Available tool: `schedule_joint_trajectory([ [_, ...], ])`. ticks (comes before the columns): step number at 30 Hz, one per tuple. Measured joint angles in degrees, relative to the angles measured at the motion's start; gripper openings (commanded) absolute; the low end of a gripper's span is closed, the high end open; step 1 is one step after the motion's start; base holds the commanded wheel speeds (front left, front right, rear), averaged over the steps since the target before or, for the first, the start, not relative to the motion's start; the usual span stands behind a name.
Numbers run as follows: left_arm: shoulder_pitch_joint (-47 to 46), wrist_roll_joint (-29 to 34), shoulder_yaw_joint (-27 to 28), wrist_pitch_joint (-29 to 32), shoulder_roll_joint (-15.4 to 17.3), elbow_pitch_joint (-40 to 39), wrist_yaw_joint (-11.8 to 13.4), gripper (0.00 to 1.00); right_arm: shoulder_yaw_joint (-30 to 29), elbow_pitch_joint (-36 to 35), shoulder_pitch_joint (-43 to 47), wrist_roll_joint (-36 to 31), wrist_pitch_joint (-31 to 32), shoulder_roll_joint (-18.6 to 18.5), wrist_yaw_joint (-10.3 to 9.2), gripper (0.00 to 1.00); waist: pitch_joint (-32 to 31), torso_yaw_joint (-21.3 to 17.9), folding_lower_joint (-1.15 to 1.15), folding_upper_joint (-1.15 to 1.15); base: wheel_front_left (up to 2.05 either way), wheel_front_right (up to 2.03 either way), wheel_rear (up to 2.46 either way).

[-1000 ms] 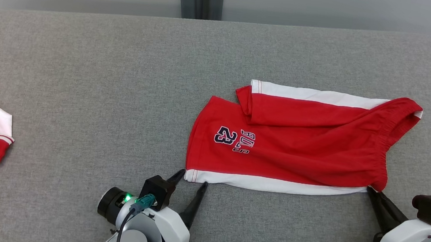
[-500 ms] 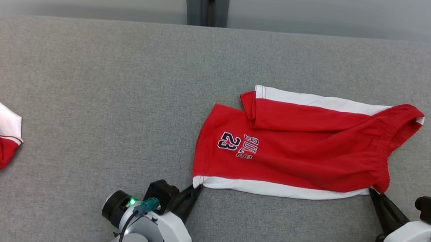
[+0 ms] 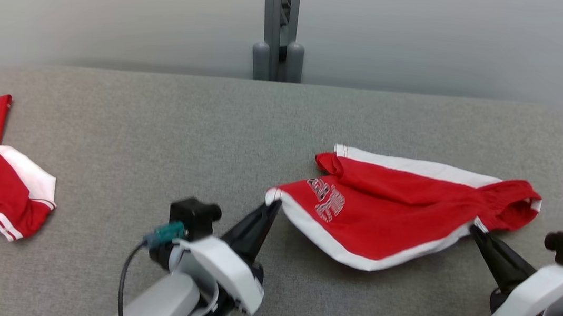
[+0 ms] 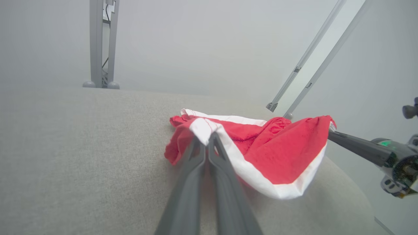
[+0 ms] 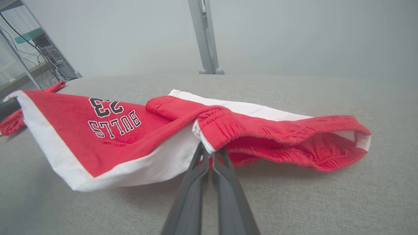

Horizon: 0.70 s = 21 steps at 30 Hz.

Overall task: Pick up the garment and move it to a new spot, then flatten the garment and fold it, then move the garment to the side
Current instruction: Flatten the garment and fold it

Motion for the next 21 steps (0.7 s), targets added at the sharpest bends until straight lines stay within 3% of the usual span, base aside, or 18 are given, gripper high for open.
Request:
schedule_joint_trajectory([
  [6,-6.2,-6.1,1.8,0.0,0.0,-0.4,-0.5,0.0,3.3,-8.1,-7.3,8.8,5.4,-5.9,-0.02,0.0,-3.7,0.8,0.0,0.0,0.0,0.0,0.0],
  [9,-9.8,-9.9,3.4,1.0,0.0,0.0,-0.4,0.0,3.5,-10.1,-11.3,12.8,7.8,-6.7,-0.01,0.0,-5.1,1.2,0.0,0.0,0.0,0.0,0.0],
  [16,-18.1,-13.3,7.1,3.1,0.2,3.0,2.2,0.0,2.1,-9.2,-19.7,22.9,12.7,-6.7,-0.01,0.0,-7.3,1.6,0.0,0.0,0.0,0.0,0.0],
  [21,-21.3,-13.9,9.1,2.6,0.2,4.7,3.7,0.0,0.6,-6.4,-22.8,28.9,14.2,-4.2,-0.01,0.0,-8.0,1.8,0.0,0.0,0.0,0.0,0.0],
])
